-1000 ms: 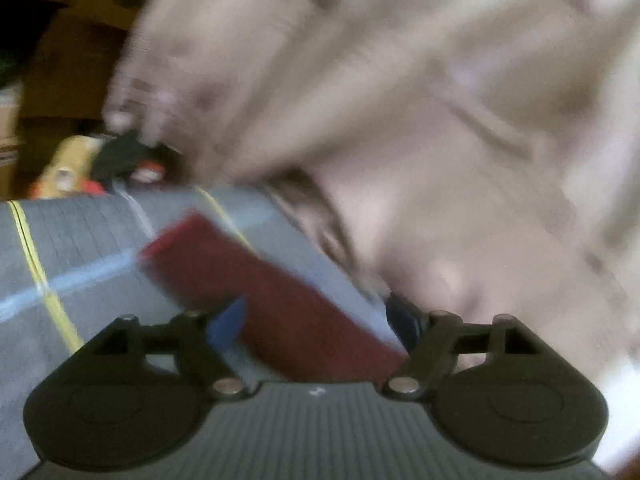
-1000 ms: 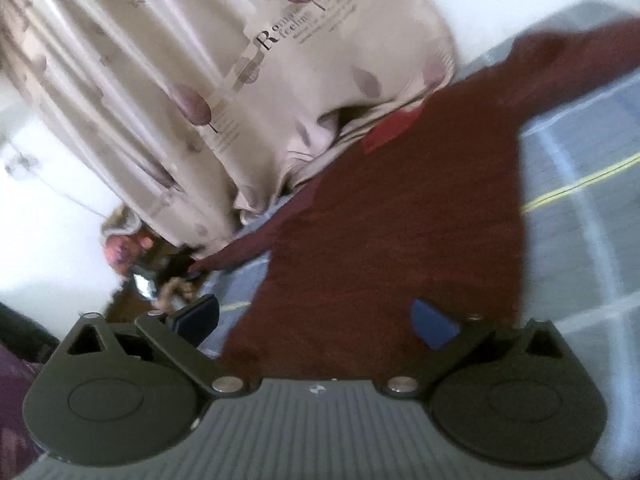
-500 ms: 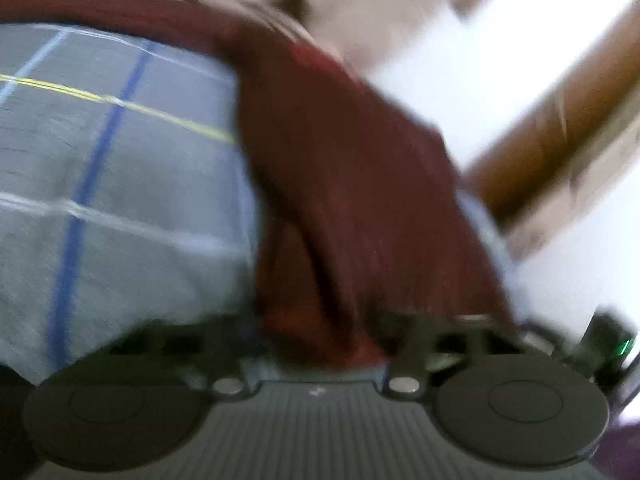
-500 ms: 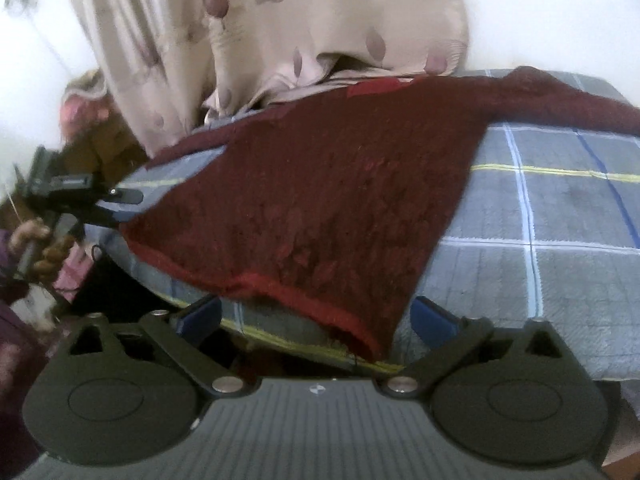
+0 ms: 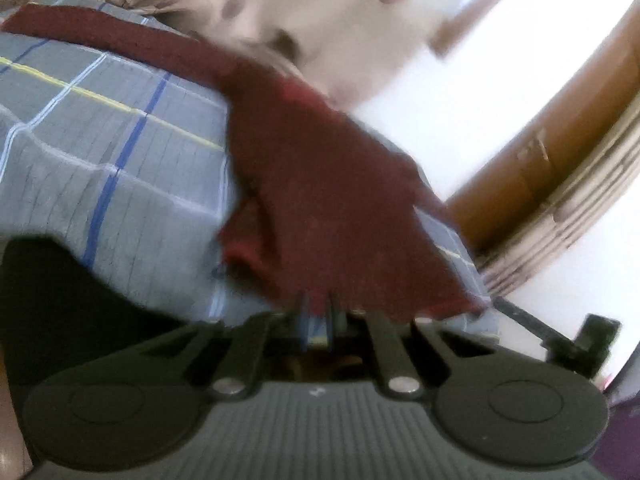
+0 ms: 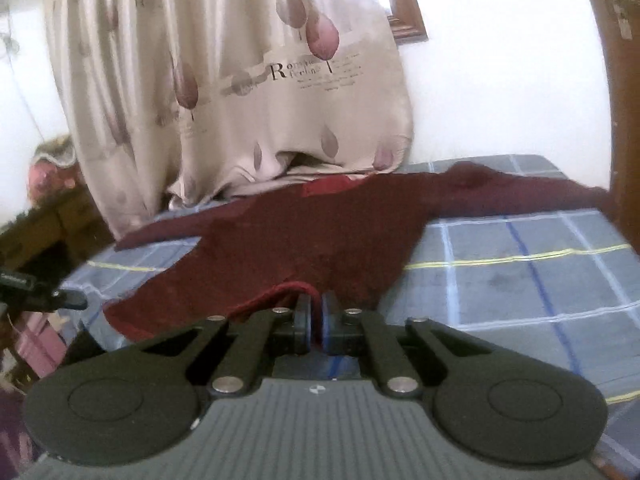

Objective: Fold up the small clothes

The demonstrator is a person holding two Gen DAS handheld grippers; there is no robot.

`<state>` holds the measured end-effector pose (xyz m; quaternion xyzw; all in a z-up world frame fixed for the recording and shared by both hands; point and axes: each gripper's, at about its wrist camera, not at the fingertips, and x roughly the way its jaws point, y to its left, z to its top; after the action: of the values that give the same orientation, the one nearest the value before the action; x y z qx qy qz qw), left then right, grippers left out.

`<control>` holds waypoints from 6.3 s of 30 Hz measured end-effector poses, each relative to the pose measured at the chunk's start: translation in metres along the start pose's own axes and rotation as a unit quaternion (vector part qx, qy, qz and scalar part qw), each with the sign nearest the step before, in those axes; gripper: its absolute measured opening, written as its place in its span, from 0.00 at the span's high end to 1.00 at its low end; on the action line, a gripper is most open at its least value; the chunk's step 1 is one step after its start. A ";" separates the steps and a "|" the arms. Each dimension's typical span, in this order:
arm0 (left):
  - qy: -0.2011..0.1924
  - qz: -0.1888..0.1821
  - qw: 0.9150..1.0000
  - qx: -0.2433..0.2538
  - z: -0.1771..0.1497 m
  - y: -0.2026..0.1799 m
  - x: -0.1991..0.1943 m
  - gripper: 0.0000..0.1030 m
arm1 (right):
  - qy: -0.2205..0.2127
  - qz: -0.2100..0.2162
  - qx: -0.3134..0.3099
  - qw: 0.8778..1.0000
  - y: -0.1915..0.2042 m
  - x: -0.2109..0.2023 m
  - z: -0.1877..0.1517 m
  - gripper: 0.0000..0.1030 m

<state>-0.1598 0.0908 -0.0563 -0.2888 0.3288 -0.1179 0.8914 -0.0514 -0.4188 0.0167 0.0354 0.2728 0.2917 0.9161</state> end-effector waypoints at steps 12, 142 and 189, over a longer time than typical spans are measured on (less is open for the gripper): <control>-0.023 0.005 0.998 0.050 0.045 0.034 0.040 0.21 | 0.021 0.011 -0.007 1.000 -0.019 0.018 -0.025 0.28; -0.140 0.033 0.951 0.275 0.053 -0.104 0.052 0.27 | -0.040 0.060 0.225 0.972 -0.126 0.052 -0.006 0.00; -0.172 0.077 0.981 0.043 0.142 0.025 0.155 0.15 | -0.160 0.114 0.267 0.944 -0.224 0.254 0.270 0.79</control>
<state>0.0504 0.1108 -0.0636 -0.2398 0.1867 -0.0122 0.9526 0.3775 -0.4375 0.0740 0.3556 0.1850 0.3014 0.8652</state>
